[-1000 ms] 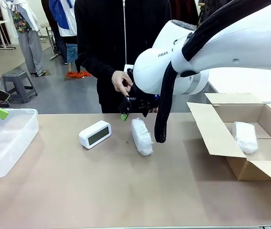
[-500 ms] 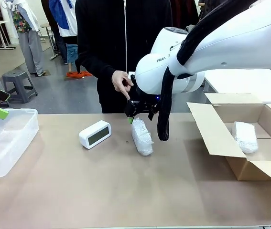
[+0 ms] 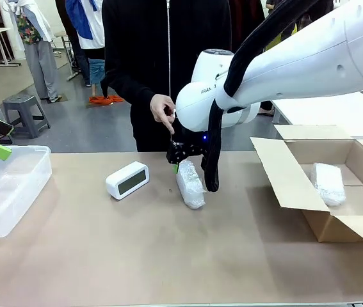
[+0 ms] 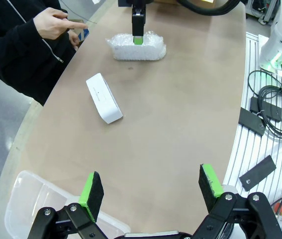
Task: Separate and place wrapped and unwrapped clocks.
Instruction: Pick up the Digital clock indicated by the person.
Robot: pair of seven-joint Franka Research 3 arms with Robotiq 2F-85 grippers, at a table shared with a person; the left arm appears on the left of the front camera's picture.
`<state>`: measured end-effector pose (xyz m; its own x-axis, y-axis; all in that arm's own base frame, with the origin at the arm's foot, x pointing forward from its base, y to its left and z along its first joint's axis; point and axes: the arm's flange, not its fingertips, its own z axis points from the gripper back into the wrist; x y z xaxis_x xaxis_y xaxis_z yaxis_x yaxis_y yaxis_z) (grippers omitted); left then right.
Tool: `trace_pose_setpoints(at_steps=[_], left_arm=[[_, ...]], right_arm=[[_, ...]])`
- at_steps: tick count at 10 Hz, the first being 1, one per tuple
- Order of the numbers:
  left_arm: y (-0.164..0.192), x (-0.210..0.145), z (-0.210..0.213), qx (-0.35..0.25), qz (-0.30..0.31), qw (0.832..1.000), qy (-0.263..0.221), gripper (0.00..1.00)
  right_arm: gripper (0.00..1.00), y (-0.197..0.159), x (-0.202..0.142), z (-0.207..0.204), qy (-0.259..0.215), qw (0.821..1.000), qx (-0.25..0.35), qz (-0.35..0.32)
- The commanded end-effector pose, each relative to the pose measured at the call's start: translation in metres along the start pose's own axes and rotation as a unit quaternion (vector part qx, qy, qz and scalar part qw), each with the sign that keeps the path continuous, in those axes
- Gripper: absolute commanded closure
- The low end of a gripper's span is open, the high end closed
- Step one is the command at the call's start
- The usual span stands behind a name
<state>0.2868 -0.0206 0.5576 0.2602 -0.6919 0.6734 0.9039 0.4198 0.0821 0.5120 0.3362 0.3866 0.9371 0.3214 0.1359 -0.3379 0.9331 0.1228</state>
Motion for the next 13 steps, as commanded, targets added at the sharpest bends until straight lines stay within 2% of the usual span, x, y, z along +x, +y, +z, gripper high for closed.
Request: trace_pose_setpoints(at_steps=[1, 4, 9, 10, 11, 12, 13], left_arm=[[0.002, -0.001, 0.0, -0.008, -0.006, 1.0, -0.007, 0.0], [0.002, -0.001, 0.0, -0.008, -0.006, 1.0, -0.007, 0.0], [0.002, -0.001, 0.0, -0.008, -0.006, 1.0, -0.007, 0.0], [0.002, -0.001, 0.0, -0.008, -0.006, 1.0, -0.007, 0.0], [0.002, -0.001, 0.0, -0.008, -0.006, 1.0, -0.007, 0.0], [0.002, -0.001, 0.0, -0.008, -0.006, 1.0, -0.007, 0.0], [0.002, -0.001, 0.0, -0.008, -0.006, 1.0, -0.007, 0.0]], right_arm=[[0.0, 0.005, 0.018, -0.013, 0.019, 0.999, -0.024, -0.014], [0.0, -0.002, 0.022, -0.04, 0.049, 0.998, -0.033, -0.017], [0.0, 0.009, 0.012, -0.051, 0.048, 0.998, -0.046, -0.003], [0.17, 0.013, 0.011, -0.052, 0.049, 0.997, -0.053, -0.01], [0.17, 0.014, 0.011, -0.051, 0.046, 0.997, -0.056, -0.008], [0.35, 0.014, 0.012, -0.052, 0.042, 0.997, -0.06, -0.012], [0.23, 0.012, 0.015, -0.054, 0.038, 0.997, -0.069, -0.019]])
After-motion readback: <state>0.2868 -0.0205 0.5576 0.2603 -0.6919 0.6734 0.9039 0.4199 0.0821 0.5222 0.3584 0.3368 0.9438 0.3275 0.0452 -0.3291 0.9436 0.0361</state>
